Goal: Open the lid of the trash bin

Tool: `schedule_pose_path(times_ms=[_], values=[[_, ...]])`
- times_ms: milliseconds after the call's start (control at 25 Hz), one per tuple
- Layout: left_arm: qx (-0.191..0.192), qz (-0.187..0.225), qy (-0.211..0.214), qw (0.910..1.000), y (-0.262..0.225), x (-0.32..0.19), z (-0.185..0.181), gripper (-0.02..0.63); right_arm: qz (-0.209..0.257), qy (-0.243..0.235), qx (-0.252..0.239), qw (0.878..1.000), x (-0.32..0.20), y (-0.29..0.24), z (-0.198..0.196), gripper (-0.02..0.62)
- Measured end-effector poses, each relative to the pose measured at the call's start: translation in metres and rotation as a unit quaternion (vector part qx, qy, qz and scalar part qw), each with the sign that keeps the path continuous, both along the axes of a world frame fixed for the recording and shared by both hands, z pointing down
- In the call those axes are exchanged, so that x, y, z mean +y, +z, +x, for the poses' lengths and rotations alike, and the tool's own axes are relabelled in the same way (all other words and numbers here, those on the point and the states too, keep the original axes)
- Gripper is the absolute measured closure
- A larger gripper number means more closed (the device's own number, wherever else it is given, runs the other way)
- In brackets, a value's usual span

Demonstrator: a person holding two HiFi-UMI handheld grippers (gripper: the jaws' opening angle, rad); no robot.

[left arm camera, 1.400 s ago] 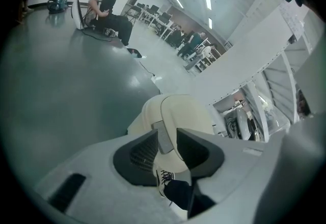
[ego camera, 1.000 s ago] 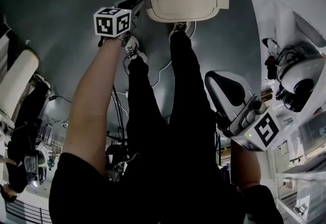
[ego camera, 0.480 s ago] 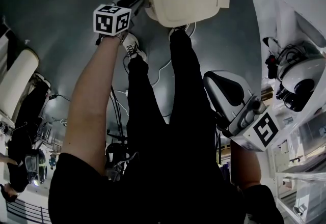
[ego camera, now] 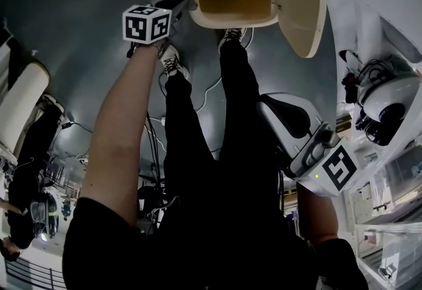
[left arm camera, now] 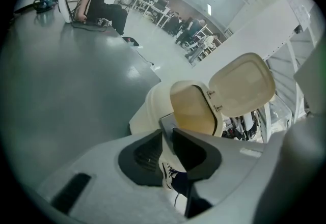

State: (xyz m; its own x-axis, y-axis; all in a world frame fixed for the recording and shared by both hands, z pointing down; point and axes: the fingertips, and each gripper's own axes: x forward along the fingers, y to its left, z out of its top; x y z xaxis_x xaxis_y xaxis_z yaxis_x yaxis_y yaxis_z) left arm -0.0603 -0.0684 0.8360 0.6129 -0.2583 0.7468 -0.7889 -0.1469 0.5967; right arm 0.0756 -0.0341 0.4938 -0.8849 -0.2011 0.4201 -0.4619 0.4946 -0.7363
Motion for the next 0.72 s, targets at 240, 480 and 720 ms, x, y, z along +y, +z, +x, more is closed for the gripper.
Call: schedule_pose_path(times_ms=[240,480,720], values=[[-0.005,-0.011,-0.031,0.9995,-0.012,0.003,-0.004,0.603,0.014,-0.003,-0.003,1.0,0.001,-0.019,-0.004,0.588],[0.001,-0.009,-0.049,0.9988,-0.051,0.015,-0.018,0.603,0.041,0.001,-0.011,0.999,0.002,-0.049,-0.01,0.588],[0.0,0.002,-0.046,0.999,-0.102,0.037,-0.035,0.603,0.081,0.016,-0.02,0.996,0.01,-0.088,-0.021,0.588]])
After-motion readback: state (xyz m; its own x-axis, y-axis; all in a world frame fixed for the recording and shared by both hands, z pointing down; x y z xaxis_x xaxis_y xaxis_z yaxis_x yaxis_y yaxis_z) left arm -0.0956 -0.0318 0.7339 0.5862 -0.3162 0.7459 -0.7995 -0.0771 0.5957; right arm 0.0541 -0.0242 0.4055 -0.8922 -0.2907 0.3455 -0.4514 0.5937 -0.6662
